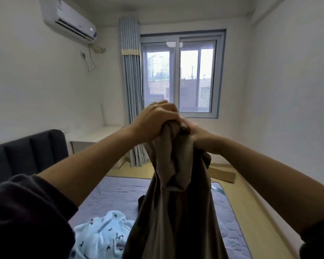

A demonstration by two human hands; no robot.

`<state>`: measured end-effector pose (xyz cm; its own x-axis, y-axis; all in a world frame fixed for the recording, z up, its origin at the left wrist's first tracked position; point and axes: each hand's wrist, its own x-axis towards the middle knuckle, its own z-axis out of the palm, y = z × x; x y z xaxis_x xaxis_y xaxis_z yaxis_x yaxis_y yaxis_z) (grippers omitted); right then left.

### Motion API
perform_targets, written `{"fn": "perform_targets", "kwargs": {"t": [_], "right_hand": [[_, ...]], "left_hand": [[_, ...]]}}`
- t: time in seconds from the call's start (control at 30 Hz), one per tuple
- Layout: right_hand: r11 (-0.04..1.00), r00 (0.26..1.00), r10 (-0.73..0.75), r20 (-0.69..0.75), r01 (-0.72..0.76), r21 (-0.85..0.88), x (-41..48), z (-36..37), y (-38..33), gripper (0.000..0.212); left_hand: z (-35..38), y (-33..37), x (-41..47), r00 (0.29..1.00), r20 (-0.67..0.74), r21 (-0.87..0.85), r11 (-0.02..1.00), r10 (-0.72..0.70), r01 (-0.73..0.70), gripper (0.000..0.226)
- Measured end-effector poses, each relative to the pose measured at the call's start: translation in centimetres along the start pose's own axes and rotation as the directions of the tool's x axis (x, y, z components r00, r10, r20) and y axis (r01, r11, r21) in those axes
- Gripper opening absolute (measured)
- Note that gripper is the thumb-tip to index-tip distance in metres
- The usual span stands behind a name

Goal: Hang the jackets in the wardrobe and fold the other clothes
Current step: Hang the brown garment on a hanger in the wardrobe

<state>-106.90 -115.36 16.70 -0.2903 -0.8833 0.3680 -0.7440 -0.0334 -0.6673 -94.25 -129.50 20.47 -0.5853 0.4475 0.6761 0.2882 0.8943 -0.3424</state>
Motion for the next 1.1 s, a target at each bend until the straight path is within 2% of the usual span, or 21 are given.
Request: {"fn": "perform_targets", "kwargs": {"t": [0.07,0.1,0.17,0.2,0.27,0.33,0.37,0.4,0.47,0.5,0.6,0.67,0.73,0.83,0.87,0.9,0.93,1.0,1.03,1.07,1.1], "right_hand": [[0.998,0.988,0.058,0.144,-0.062,0.028,0.1,0.3,-0.4,0.029],[0.996,0.989,0.085,0.119,-0.089,0.025,0.2,0.7,-0.4,0.025],[0.984,0.988,0.142,-0.056,-0.135,0.117,0.2,1.1,-0.7,0.024],[0.971,0.969,0.184,-0.166,-0.153,0.185,0.2,1.2,-0.7,0.021],[0.926,0.881,0.309,-0.358,-0.193,0.325,0.6,0.8,-0.3,0.011],[0.858,0.772,0.441,-0.457,-0.214,0.466,1.3,0.2,-0.4,0.004],[0.831,0.737,0.48,-0.476,-0.209,0.515,1.6,0.1,-0.7,0.006],[0.813,0.721,0.498,-0.481,-0.195,0.549,2.0,0.0,-1.3,0.012],[0.82,0.731,0.479,-0.486,-0.176,0.544,2.8,0.5,-2.5,0.021],[0.845,0.75,0.446,-0.488,-0.174,0.505,3.2,0.9,-3.2,0.019],[0.969,0.817,0.245,-0.522,-0.216,0.118,2.8,0.9,-4.8,0.009],[0.973,0.821,0.19,-0.538,-0.229,-0.005,1.8,-0.7,-4.5,0.008],[0.96,0.871,0.257,-0.42,-0.18,0.215,0.3,-2.7,-3.4,0.007],[0.764,0.954,0.271,-0.128,-0.133,0.631,-1.7,-4.1,-1.2,0.019],[0.731,0.958,0.267,-0.106,-0.129,0.67,-2.1,-4.0,-0.5,0.019],[0.742,0.957,0.271,-0.103,-0.14,0.656,-2.5,-4.0,0.0,0.018],[0.776,0.957,0.276,-0.091,-0.166,0.608,-2.7,-4.1,0.5,0.02],[0.873,0.963,0.27,-0.027,-0.232,0.429,-3.5,-4.7,1.2,0.036],[0.923,0.961,0.277,0.023,-0.273,0.271,-3.9,-5.1,1.3,0.043],[0.95,0.952,0.297,0.072,-0.302,0.077,-4.4,-5.3,1.4,0.048],[0.945,0.943,0.316,0.103,-0.302,-0.127,-4.7,-5.4,1.7,0.049]], "left_hand": [[0.0,0.5,0.7,0.998,-0.066,0.015,1.0,0.009,-0.008,0.015],[0.0,0.4,0.8,0.994,-0.099,0.03,0.998,-0.051,0.054,0.016],[0.0,-0.3,0.2,0.926,-0.128,0.004,0.934,-0.354,0.358,0.025],[-0.1,-0.7,-0.4,0.835,-0.105,-0.035,0.841,-0.54,0.539,0.028],[-0.1,-1.2,-2.0,0.68,-0.041,-0.114,0.679,-0.732,0.725,0.024],[0.2,-0.6,-3.2,0.661,0.071,-0.234,0.632,-0.747,0.739,0.016],[0.5,0.1,-3.4,0.659,0.194,-0.315,0.59,-0.727,0.744,0.021],[1.1,1.0,-3.4,0.639,0.35,-0.348,0.539,-0.685,0.767,0.041],[2.8,3.0,-2.8,0.547,0.594,-0.264,0.5,-0.589,0.825,0.087],[3.9,3.8,-2.2,0.535,0.596,-0.229,0.511,-0.599,0.828,0.092],[5.6,4.8,-0.3,0.575,0.388,-0.167,0.558,-0.721,0.813,0.05],[5.3,3.8,0.1,0.52,0.333,-0.162,0.495,-0.787,0.854,0.036],[4.2,2.4,-0.2,0.434,0.33,-0.344,0.322,-0.838,0.882,0.026],[2.6,0.6,-0.1,0.303,0.33,-0.576,0.063,-0.894,0.815,0.02],[2.2,0.2,0.1,0.284,0.347,-0.6,0.021,-0.894,0.8,0.017],[1.7,0.2,0.3,0.315,0.402,-0.618,0.0,-0.86,0.787,0.016],[1.4,0.1,0.2,0.392,0.45,-0.601,0.052,-0.802,0.798,0.016],[0.9,-0.1,-0.3,0.598,0.498,-0.346,0.489,-0.628,0.801,0.014],[1.1,-0.6,-0.9,0.671,0.453,-0.146,0.693,-0.588,0.706,0.016],[1.2,-0.9,-1.5,0.723,0.384,0.016,0.788,-0.574,0.616,0.019],[1.2,-1.1,-2.0,0.752,0.309,0.105,0.807,-0.582,0.582,0.021]]}}
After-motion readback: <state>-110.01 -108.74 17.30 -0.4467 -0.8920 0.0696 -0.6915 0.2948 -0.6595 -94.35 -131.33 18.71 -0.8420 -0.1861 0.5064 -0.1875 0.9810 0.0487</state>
